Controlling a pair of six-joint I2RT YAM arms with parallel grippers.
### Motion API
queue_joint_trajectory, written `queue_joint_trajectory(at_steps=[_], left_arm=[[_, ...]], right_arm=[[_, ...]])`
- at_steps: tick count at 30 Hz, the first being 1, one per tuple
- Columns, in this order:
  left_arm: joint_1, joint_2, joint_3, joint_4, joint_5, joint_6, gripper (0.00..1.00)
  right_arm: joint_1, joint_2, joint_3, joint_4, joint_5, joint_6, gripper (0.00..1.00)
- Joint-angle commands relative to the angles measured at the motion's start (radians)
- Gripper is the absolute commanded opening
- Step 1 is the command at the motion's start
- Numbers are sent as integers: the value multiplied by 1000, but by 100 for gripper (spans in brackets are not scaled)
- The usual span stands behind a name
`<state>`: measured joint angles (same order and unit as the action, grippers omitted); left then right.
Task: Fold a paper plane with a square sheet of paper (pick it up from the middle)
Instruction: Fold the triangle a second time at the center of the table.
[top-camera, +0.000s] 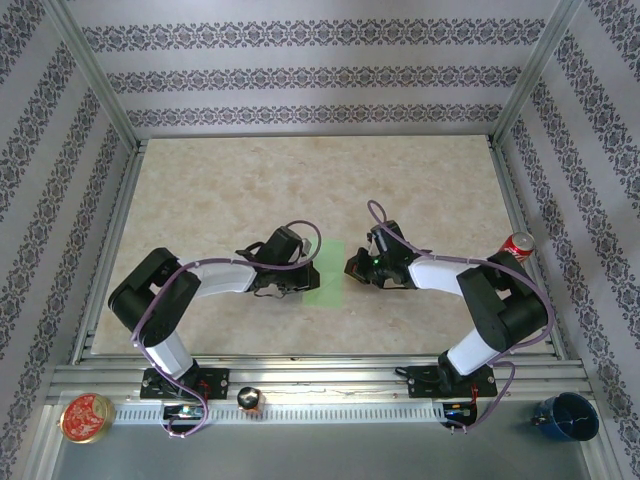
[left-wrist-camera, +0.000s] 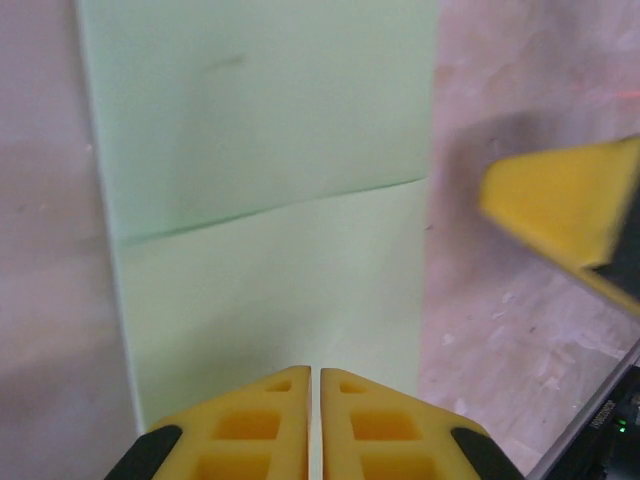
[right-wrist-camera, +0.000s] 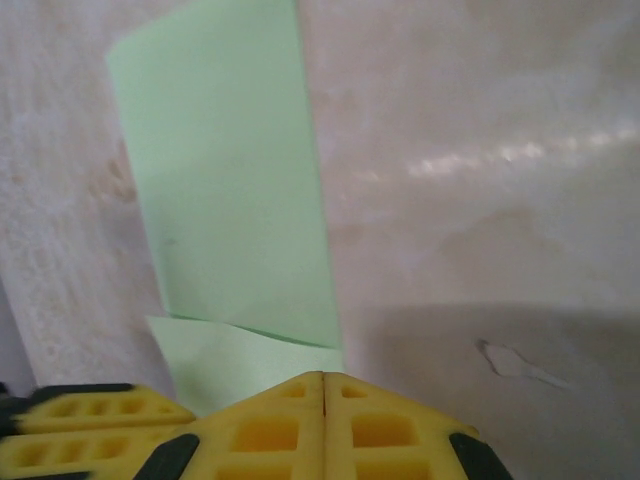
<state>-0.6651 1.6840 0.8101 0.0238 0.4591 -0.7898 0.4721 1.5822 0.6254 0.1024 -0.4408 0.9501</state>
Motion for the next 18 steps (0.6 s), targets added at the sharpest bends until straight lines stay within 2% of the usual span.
queue_joint_trajectory(at_steps=[1, 9, 18], left_arm=[[15, -4, 64, -77, -22, 77, 12], [37, 58, 151, -240, -64, 175, 10], [42, 85, 132, -242, -35, 210, 10]], right_arm=[[12, -35, -19, -1, 25, 17, 8], [35, -63, -22, -11, 7, 32, 13], [74, -106, -68, 1, 38, 147, 19]])
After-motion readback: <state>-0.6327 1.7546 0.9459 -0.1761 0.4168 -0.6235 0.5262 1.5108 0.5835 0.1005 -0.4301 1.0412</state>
